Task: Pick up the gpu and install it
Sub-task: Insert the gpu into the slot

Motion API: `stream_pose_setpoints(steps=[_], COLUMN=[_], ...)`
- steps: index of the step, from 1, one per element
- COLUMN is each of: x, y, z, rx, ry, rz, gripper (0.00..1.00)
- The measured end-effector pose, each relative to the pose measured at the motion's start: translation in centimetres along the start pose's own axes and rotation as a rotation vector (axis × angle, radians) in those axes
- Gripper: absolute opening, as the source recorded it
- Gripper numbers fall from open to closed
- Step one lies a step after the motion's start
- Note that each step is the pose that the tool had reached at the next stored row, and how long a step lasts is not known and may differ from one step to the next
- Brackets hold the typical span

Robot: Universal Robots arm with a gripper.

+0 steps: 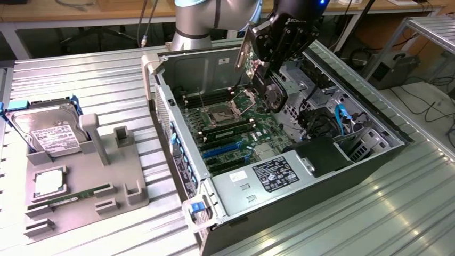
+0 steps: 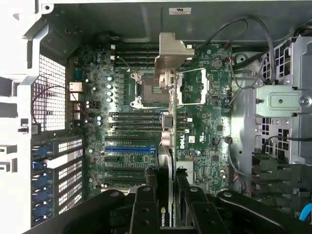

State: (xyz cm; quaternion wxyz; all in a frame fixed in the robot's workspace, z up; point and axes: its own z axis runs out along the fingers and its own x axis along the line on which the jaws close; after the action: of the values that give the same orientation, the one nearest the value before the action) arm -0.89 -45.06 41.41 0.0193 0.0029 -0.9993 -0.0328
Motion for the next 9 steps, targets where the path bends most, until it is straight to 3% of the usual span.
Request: stream_pose_setpoints(steps=[7,9], x=[0.0,0.0], y=[0.0,0.0], z=[0.0,0.01], rx=[0.0,-0.0006], ry=[-0.0001,0.001], rz=[0.0,-0.022], gripper=[0.26,0.26])
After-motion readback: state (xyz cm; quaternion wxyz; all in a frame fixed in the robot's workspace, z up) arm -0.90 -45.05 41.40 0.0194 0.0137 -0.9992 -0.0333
